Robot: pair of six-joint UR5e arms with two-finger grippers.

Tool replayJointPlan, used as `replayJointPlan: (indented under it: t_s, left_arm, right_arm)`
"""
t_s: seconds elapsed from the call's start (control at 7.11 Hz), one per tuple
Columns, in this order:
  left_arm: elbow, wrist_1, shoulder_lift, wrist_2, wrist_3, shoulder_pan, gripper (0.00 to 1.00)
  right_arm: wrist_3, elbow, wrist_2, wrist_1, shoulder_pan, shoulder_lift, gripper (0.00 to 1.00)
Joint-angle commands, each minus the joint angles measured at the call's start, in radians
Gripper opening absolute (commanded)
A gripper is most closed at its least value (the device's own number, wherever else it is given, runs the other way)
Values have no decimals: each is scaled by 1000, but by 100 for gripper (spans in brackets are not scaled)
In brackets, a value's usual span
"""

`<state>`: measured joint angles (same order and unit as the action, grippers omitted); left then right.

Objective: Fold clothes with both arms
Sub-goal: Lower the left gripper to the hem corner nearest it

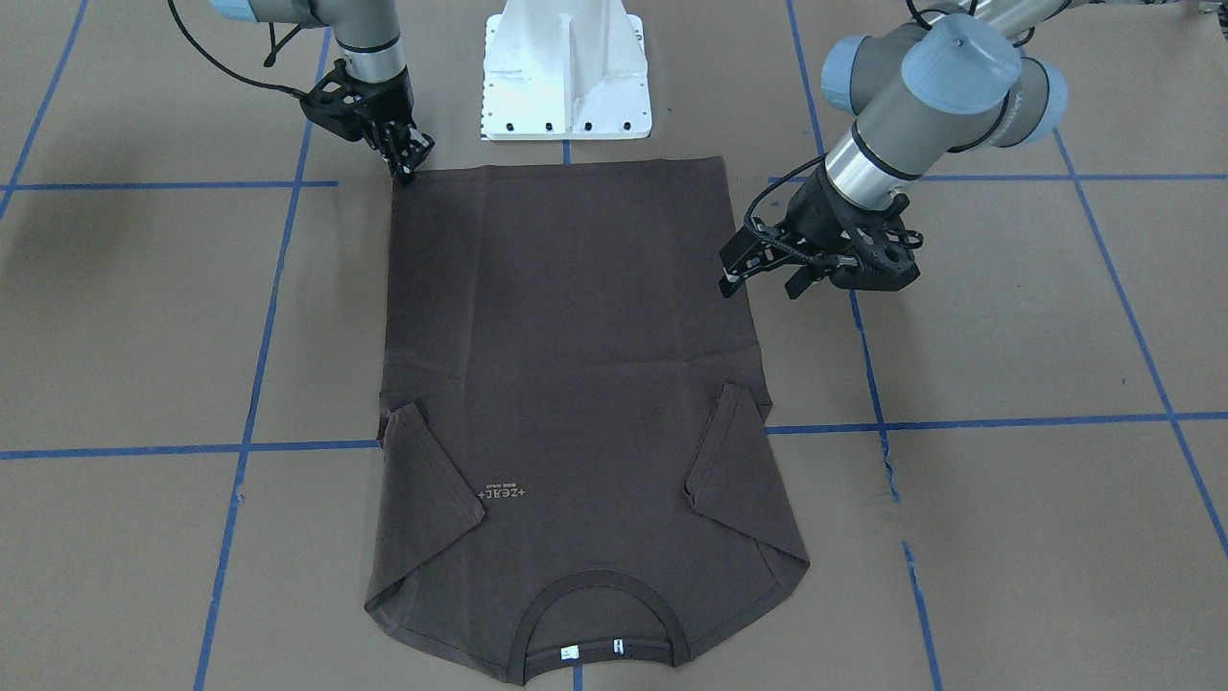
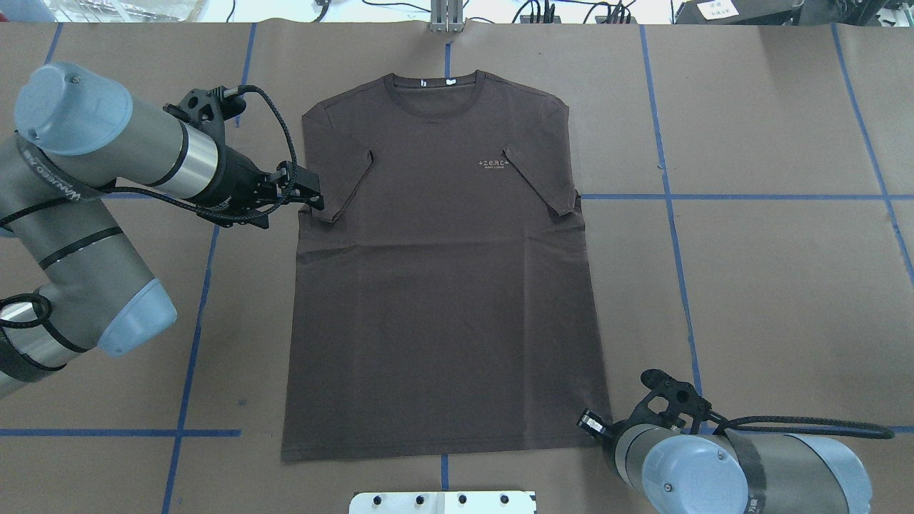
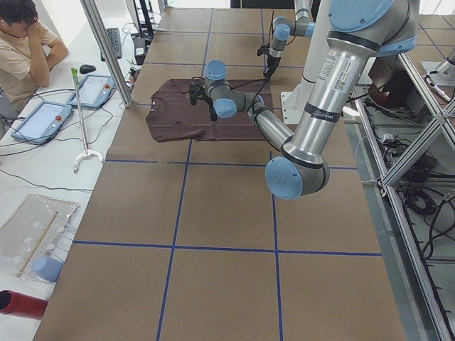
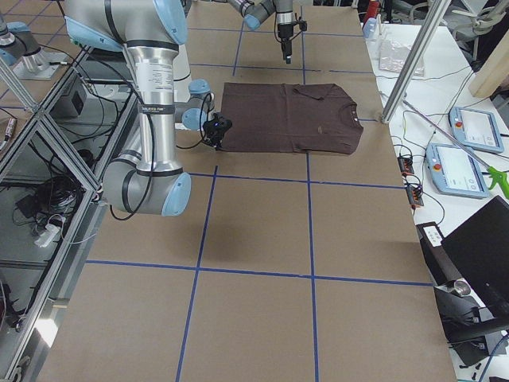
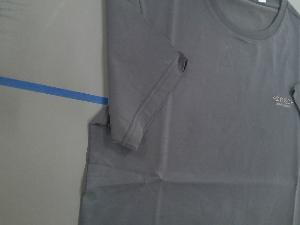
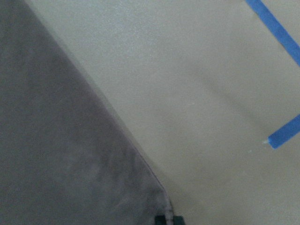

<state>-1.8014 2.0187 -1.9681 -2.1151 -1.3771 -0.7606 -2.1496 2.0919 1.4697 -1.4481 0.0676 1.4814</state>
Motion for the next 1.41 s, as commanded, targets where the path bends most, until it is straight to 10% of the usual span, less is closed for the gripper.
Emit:
replayJointPlan:
  t_s: [0.0,0.7,1.27]
  left_arm:
    - [-15,0,0,83,-57,68,98]
    - [-243,-40,257,412,-307,450,99]
    - [-240,-38,313,440,-442,590,97]
  right_arm:
    - [1,22,3,0,0,0,0]
    - [4,109,4,-78,-26,-7,0]
    - [5,114,6,-94,-26,-12,0]
